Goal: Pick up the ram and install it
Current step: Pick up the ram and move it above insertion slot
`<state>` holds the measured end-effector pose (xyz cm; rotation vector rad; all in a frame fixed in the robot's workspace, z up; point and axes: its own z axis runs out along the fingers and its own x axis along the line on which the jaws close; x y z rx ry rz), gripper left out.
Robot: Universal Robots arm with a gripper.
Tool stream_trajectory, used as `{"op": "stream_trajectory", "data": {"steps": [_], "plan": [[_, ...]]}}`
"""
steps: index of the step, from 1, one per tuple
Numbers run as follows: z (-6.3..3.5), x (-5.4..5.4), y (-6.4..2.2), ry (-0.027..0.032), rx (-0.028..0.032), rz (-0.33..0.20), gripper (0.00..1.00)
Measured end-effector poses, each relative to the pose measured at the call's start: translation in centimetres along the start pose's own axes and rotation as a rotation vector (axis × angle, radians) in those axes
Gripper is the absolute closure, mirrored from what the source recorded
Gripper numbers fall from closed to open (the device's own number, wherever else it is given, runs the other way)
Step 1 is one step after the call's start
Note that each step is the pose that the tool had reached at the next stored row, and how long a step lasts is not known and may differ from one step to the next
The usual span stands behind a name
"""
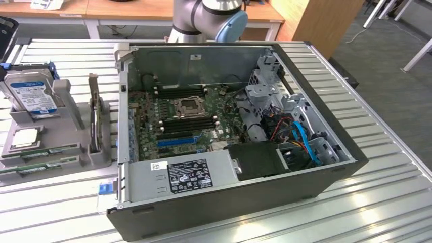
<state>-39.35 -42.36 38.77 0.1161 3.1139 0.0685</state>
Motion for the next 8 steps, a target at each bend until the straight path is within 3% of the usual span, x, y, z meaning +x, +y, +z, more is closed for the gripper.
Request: {"op": "stream_trajectory", "data": {"steps": [8], "plan": [[0.01,-0.01,0.0,0.0034,0.0022,-0.079,0.9]]}}
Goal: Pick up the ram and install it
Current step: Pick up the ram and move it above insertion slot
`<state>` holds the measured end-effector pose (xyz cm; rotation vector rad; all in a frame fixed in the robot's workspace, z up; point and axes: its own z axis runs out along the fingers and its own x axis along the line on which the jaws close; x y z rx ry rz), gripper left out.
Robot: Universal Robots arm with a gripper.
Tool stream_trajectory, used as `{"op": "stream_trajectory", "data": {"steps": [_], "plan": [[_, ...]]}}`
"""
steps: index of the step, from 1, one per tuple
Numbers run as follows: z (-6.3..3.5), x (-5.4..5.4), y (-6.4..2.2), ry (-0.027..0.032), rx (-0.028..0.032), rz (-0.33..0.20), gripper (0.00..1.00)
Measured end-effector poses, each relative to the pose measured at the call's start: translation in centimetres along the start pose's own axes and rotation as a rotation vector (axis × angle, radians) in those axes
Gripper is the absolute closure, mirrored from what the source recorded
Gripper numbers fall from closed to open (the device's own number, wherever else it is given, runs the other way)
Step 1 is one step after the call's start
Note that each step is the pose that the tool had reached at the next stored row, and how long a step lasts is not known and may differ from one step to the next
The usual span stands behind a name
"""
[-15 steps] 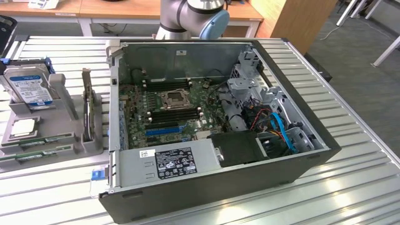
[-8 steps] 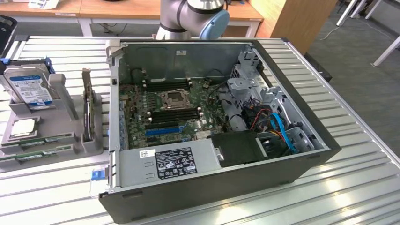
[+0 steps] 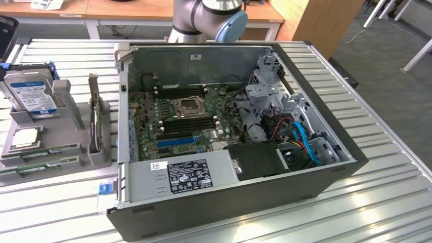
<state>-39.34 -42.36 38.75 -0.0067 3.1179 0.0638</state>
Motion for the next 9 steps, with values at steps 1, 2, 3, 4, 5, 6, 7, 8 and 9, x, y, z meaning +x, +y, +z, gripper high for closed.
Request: {"op": "stream_trajectory", "data": {"steps": [1,2,3,4,5,6,7,8,9], "plan": [[0.0,0.0,0.0,0.0008,0.0013,-0.016,0.9],[0.0,0.0,-0.01,0.0015,0.0024,-0.033,0.9],[0.0,0.0,-0.01,0.0024,0.0032,-0.05,0.9],[0.0,0.01,0.0,0.0032,0.0038,-0.067,0.9],[0.01,0.01,0.0,0.004,0.0042,-0.086,0.9],[0.02,0.01,0.0,0.0047,0.0044,-0.104,0.9],[0.02,0.01,0.0,0.0054,0.0045,-0.122,0.9],[0.03,0.01,0.0,0.0061,0.0045,-0.14,0.9],[0.03,0.01,0.0,0.0068,0.0047,-0.159,0.9]]}}
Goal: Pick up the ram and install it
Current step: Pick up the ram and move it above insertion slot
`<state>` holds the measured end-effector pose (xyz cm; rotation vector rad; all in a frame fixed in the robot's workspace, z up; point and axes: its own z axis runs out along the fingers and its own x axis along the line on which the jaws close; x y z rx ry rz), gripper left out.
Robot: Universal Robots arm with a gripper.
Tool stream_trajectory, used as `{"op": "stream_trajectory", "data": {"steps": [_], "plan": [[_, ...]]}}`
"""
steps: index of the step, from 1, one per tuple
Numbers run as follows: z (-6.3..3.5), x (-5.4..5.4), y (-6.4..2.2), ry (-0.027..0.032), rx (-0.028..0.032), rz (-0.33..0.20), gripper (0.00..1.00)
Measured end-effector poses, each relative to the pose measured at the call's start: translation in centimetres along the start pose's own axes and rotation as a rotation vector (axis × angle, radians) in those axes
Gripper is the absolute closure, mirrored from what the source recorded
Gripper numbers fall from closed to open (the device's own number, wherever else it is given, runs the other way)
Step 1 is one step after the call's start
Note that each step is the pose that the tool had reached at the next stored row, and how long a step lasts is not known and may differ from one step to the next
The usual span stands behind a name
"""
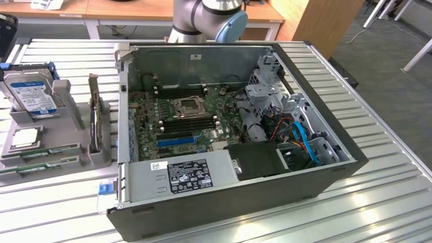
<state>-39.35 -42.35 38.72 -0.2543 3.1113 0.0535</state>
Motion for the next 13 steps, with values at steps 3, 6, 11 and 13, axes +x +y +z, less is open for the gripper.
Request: {"op": "stream_trajectory", "data": {"steps": [3,6,11,13], "plan": [[0.01,0.0,0.0,0.0021,0.0003,-0.055,0.9],[0.02,0.0,0.0,0.0042,0.001,-0.109,0.9],[0.04,-0.01,-0.01,0.0077,0.0022,-0.201,0.9],[0.05,-0.01,-0.01,0.0091,0.0027,-0.237,0.9]]}}
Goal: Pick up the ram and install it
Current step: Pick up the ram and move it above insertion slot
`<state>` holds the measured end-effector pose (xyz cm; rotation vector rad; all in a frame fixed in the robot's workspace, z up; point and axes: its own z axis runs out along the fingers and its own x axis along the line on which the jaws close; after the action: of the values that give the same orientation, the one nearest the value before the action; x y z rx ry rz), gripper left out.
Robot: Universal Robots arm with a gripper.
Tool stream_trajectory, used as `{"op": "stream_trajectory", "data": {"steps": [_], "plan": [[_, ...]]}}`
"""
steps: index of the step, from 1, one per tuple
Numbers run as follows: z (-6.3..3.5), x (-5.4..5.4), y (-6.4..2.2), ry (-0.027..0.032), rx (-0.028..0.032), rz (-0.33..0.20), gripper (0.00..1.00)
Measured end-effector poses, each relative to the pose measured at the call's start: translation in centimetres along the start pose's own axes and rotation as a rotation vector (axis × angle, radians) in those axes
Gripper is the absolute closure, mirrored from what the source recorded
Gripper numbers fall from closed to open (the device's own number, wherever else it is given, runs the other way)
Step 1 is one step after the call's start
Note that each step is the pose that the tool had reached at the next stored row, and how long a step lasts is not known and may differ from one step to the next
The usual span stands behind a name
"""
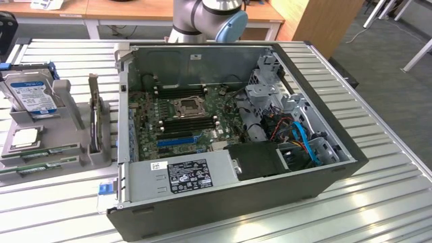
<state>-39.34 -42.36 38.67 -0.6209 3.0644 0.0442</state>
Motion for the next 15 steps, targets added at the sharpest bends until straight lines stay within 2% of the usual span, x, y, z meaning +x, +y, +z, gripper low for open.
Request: {"op": "stream_trajectory", "data": {"steps": [15], "plan": [[0.07,0.0,0.0,0.0091,0.0006,-0.272,0.9]]}}
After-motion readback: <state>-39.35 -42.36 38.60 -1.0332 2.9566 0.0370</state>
